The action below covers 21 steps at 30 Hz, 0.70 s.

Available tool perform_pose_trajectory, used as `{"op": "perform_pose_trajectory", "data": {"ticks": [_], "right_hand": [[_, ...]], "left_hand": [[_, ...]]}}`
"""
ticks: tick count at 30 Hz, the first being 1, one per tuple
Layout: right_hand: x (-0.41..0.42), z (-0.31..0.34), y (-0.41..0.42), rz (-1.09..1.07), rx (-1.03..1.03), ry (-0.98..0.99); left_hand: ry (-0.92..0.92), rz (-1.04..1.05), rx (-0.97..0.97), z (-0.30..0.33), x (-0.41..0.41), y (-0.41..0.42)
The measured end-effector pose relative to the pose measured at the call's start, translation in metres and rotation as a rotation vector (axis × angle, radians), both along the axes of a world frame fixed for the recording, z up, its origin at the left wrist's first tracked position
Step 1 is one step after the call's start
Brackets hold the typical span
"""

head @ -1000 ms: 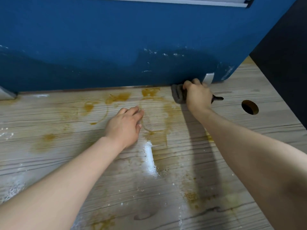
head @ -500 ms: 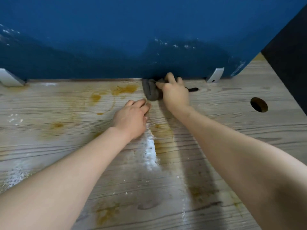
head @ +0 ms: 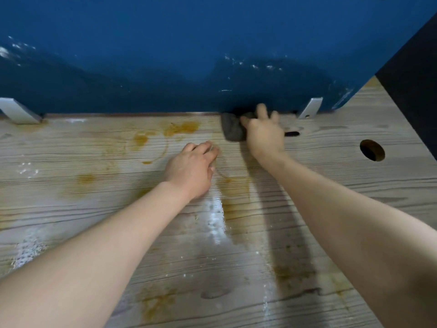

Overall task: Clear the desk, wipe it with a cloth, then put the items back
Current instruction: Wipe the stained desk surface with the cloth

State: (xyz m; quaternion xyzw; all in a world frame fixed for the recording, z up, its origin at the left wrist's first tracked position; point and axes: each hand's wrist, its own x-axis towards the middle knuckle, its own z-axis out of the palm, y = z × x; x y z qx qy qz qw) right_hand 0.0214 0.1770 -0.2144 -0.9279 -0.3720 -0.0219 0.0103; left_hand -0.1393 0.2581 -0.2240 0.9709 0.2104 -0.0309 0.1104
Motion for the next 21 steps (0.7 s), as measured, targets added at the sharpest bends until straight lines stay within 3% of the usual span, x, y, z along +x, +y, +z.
{"op": "perform_pose_trajectory", "data": {"ticks": [4,8,11,19,21], "right_hand": [[0.024,0.004,-0.021,0.139,-0.039,0.048],[0.055,0.007,-0.060,-0.224,-0.078,0.078],[0.034,0.005,-0.035,-0.283,-0.089,-0.008],[-0.005,0.007,0.001,0.156,-0.094,0.020],[0.018,0.008,-0.024,0.130,-0.116,0.042]], "left_hand": [[0.020,-0.011,0.000,0.001,-0.001,0.002],[0.007,-0.008,-0.001,-0.001,0.000,0.002],[-0.003,0.007,-0.006,-0.001,0.000,0.001],[0.011,-0.001,-0.003,0.003,0.000,-0.001],[0.017,-0.002,-0.005,0.003,0.000,-0.001]]}}
